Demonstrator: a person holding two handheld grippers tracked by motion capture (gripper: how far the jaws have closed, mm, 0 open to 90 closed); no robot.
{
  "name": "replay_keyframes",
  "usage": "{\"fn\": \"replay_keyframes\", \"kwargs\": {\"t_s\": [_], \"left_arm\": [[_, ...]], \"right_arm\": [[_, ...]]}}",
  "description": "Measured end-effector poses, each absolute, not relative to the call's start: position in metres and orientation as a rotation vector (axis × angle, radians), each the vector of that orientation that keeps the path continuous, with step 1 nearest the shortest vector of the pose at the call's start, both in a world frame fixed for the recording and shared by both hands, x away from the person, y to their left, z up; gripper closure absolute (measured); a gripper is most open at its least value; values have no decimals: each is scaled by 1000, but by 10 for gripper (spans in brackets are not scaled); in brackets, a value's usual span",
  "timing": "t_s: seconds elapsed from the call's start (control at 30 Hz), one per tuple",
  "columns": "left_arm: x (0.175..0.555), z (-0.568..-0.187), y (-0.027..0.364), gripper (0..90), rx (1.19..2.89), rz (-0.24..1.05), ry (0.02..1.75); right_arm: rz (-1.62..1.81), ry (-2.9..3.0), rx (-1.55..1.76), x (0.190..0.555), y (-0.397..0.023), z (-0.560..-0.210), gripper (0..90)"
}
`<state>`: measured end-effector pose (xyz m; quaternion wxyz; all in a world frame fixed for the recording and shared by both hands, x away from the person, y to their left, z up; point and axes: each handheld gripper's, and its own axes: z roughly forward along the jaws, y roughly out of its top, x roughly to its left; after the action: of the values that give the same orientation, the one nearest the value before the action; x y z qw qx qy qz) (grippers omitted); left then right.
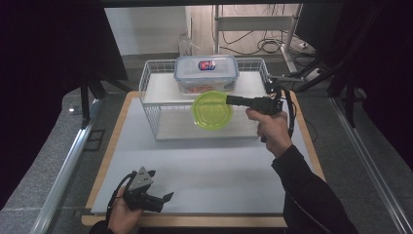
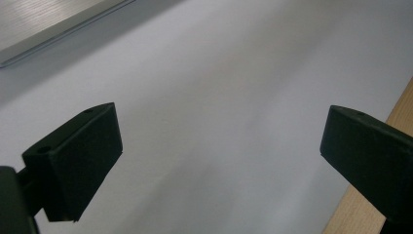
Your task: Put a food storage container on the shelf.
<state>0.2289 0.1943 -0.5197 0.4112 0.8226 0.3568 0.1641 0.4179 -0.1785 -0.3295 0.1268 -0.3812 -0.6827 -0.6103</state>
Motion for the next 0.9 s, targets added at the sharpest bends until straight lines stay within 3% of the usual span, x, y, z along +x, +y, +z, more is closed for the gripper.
{"fn": "replay_keyframes", "kwargs": {"t_s": [0.9], "left_arm": [[229, -519, 195, 15, 2064, 406, 894]], "right_arm": [[-1882, -1921, -1219, 458, -175, -270, 840]]}}
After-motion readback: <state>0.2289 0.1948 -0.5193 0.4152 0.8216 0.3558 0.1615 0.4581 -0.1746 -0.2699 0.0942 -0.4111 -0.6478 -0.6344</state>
